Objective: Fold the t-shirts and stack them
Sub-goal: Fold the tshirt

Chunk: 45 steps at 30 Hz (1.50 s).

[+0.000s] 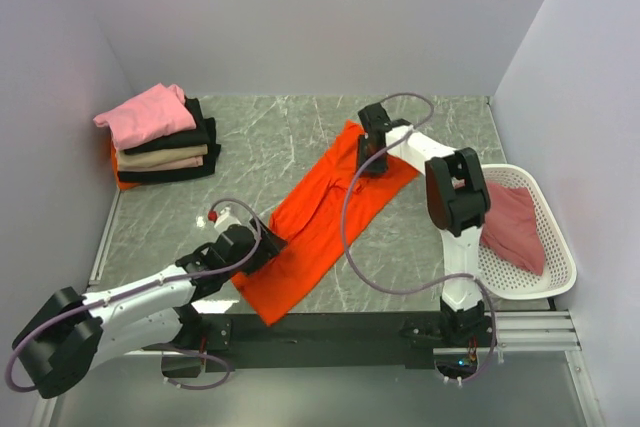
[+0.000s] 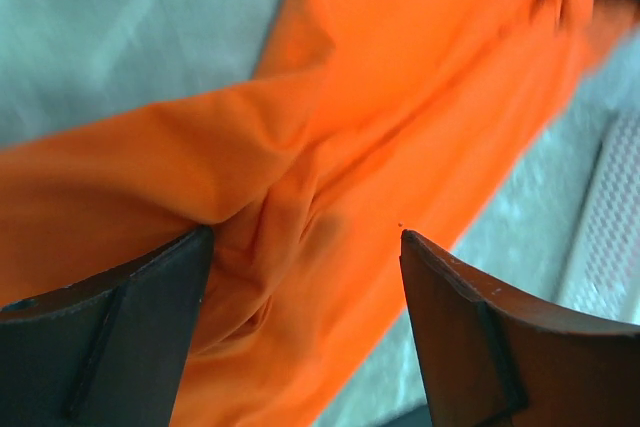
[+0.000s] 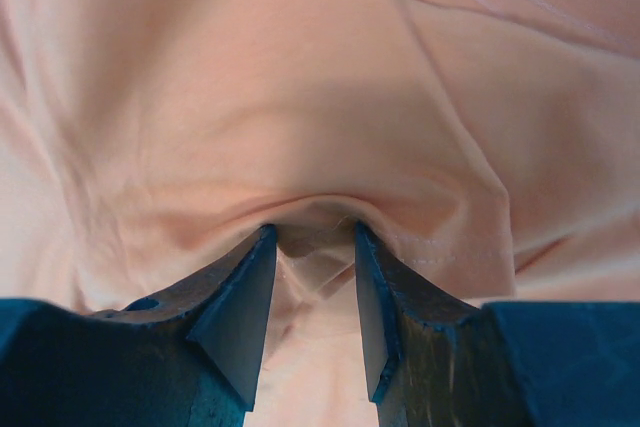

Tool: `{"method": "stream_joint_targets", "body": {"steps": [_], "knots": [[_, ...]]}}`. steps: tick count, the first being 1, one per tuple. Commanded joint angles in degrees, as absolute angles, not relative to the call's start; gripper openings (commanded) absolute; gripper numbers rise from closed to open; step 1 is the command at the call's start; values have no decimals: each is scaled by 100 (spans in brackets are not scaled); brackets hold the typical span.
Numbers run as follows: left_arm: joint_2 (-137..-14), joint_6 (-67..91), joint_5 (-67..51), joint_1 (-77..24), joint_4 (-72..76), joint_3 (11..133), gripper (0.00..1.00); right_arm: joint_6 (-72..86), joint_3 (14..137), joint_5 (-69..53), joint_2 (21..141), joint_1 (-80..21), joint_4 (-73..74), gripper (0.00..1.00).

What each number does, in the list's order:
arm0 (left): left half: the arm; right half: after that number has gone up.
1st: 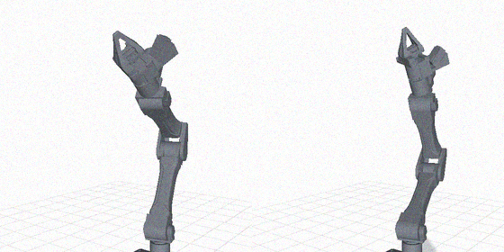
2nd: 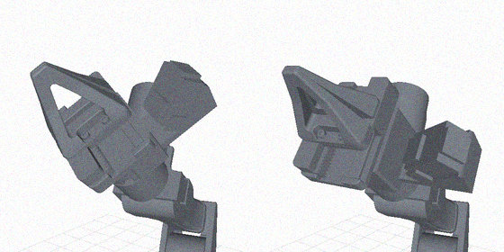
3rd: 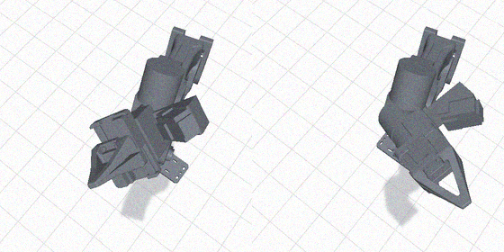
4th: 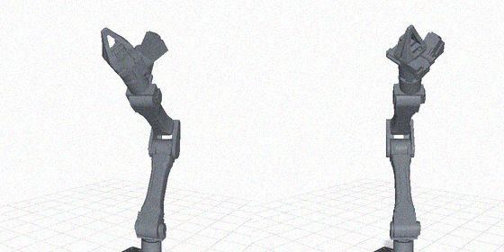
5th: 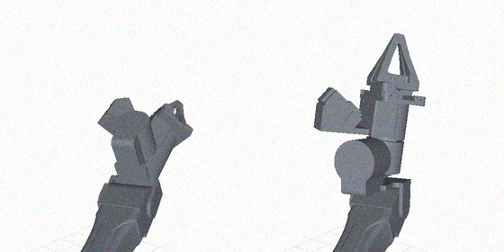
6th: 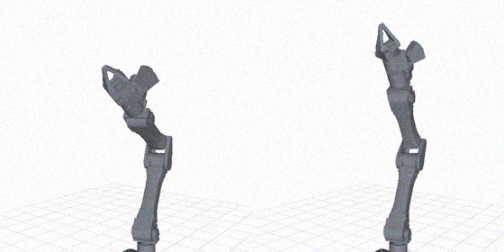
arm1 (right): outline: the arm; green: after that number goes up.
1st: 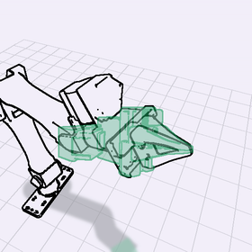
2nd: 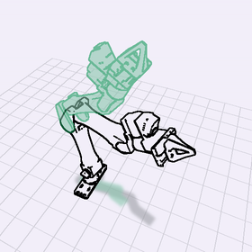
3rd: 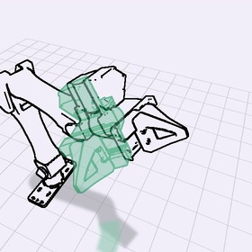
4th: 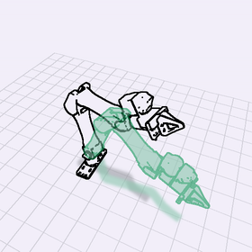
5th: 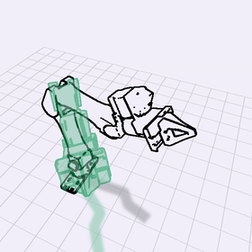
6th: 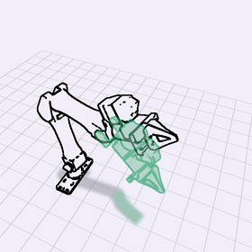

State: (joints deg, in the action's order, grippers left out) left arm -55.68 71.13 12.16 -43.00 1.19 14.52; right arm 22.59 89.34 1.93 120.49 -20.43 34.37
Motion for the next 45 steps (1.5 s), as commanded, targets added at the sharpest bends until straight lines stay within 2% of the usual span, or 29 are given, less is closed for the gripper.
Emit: {"method": "stream_joint_targets", "body": {"steps": [1,7,10,14,18,25,33,45], "knots": [[-5424,7768,984,-4693,-887,1257,83,2127,9675,44,12559,-1987,3735,45],[-5150,8191,966,-5369,-984,1344,83,2022,11160,-104,13131,-1890,4113,45],[-5142,8130,1308,-5660,-1423,1643,83,1969,11250,-114,12868,-1890,4122,45],[-5177,7806,1827,-5792,-2030,2134,83,1960,10636,-105,11755,-1881,3666,45],[-5448,7087,1864,-5932,-1769,2416,83,1951,9751,-141,10884,-1898,3656,45],[-6072,6689,1688,-6170,-1371,2610,83,2056,8510,-149,10556,-2004,3446,45],[-6732,6715,1275,-6389,-713,2760,83,2171,8217,-272,10977,-2039,3164,45],[-7655,6996,1116,-6706,-861,3357,83,2101,9263,-79,12190,-2013,3542,45]]}}
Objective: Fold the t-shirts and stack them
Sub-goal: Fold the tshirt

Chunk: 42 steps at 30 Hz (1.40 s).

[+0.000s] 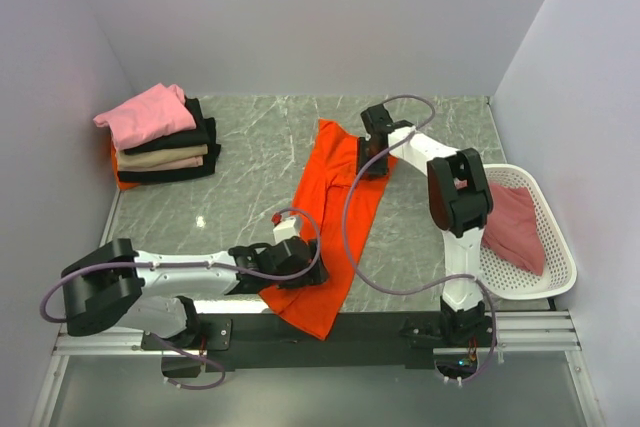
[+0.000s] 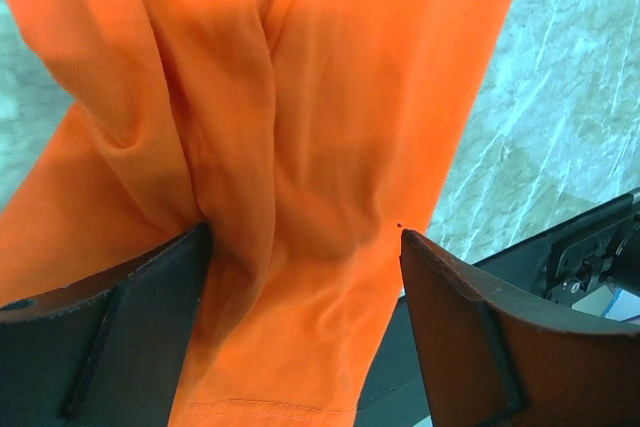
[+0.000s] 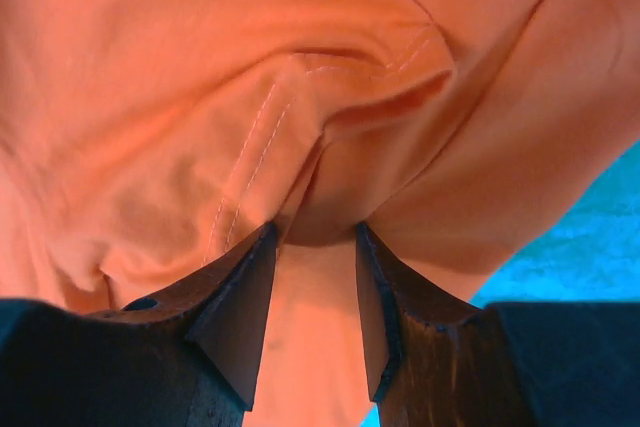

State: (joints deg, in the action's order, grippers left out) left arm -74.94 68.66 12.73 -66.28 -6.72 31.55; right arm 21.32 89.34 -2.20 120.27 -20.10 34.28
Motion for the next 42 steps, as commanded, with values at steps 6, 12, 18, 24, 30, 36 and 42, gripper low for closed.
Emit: {"method": "stream_joint_targets", "body": {"steps": [6,12,18,24,30,36,42], "knots": [[-7936,6970,862,-6706,-607,3577,84,2065,10035,-140,12708,-1916,3779,45],[-8419,6707,396,-6706,-264,4016,84,2030,11167,-448,13314,-1828,4104,45],[-8956,6566,184,-6706,-316,4614,85,2048,12758,-817,14193,-1784,4614,46],[-8904,6312,518,-6706,-421,5044,86,2039,13096,-1528,14406,-1705,4334,46],[-8386,6047,1379,-6697,-782,5326,86,1855,11816,-1750,13089,-1714,3306,46],[-7594,6677,1846,-6697,-1273,4501,86,1933,9674,-1222,10717,-1705,2751,47],[-7576,7022,1539,-6750,-1459,3718,83,2118,7011,-626,8371,-2099,2890,47]]}}
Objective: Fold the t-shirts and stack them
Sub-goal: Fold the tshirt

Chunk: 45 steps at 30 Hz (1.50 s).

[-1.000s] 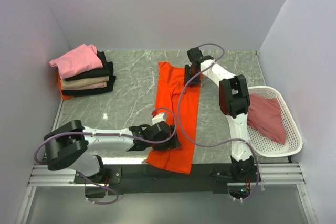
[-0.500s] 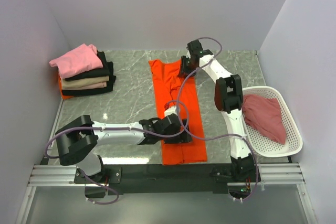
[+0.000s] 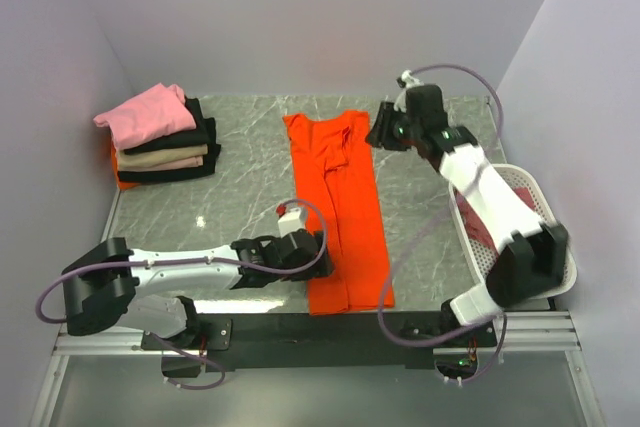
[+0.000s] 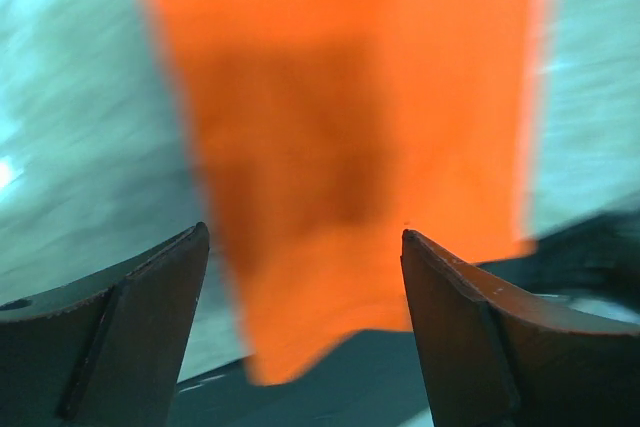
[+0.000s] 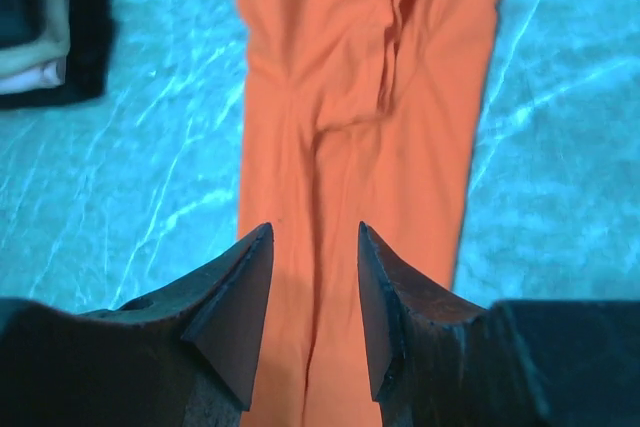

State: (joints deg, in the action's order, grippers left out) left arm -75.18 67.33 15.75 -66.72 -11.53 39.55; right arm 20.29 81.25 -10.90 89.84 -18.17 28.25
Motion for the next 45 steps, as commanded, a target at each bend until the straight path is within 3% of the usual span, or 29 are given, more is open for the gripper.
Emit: {"method": "stream_joint_targets", "body": {"steps": [1,5,11,18,29,45], "knots": [[-7611,7014,1512,-6767,-1511,3674,83,2136,6718,-520,8193,-2179,2952,47],[-7682,6996,1512,-7004,-1765,3761,83,2469,5112,-185,7341,-2495,3120,46],[-7752,7338,1292,-7364,-1881,3806,82,3198,3773,-246,6057,-2926,3313,46],[-7840,7822,1204,-7918,-2354,3832,80,3805,3182,-641,5142,-3234,3726,45],[-7805,8375,1450,-8279,-2909,3858,74,4622,2655,-334,5018,-3928,4017,45],[-7172,8569,1740,-8279,-2514,3499,65,5335,2347,-167,4676,-4623,4650,45]]}}
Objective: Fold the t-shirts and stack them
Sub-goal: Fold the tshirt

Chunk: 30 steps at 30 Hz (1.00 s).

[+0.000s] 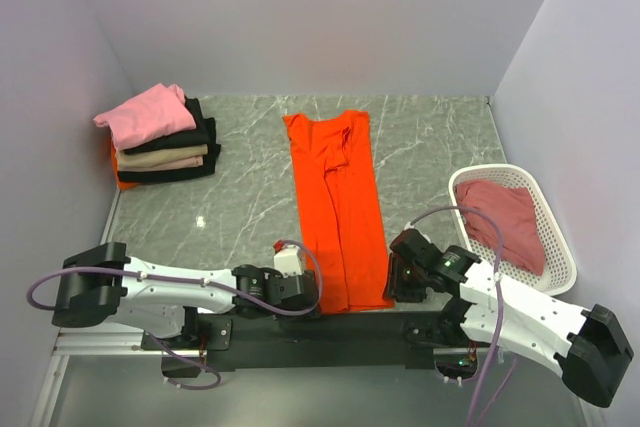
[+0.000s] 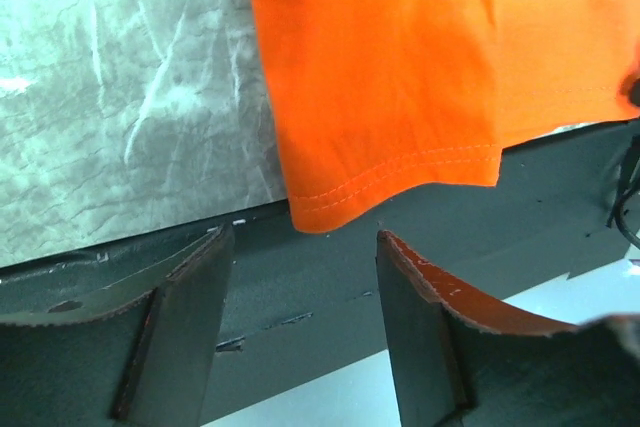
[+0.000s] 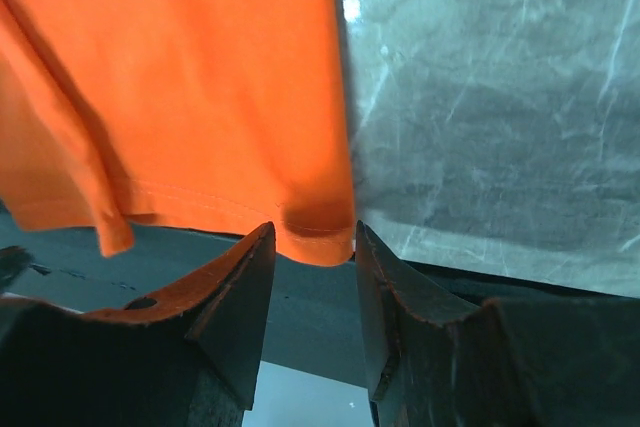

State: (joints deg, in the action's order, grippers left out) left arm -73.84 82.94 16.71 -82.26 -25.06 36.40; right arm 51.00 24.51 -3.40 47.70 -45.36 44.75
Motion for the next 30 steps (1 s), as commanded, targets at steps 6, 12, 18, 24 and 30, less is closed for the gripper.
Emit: {"method": "stream_joint_targets", "body": {"steps": [6,12,18,24,30], "knots": [[-7391,8526,1688,-8279,-2365,3533,59,5458,2268,-184,4798,-4763,4413,45],[-7681,8306,1652,-8279,-2224,3709,57,5555,2294,-220,5097,-4939,4175,45],[-7752,8297,1643,-8262,-2136,3656,49,5581,2434,-79,5335,-5054,4175,45],[-7761,8455,1714,-8253,-2206,3577,35,5599,2452,-79,5458,-5150,4139,45],[-7866,8420,1731,-8209,-2101,3533,23,5634,2593,-53,5467,-5264,4218,41]]}}
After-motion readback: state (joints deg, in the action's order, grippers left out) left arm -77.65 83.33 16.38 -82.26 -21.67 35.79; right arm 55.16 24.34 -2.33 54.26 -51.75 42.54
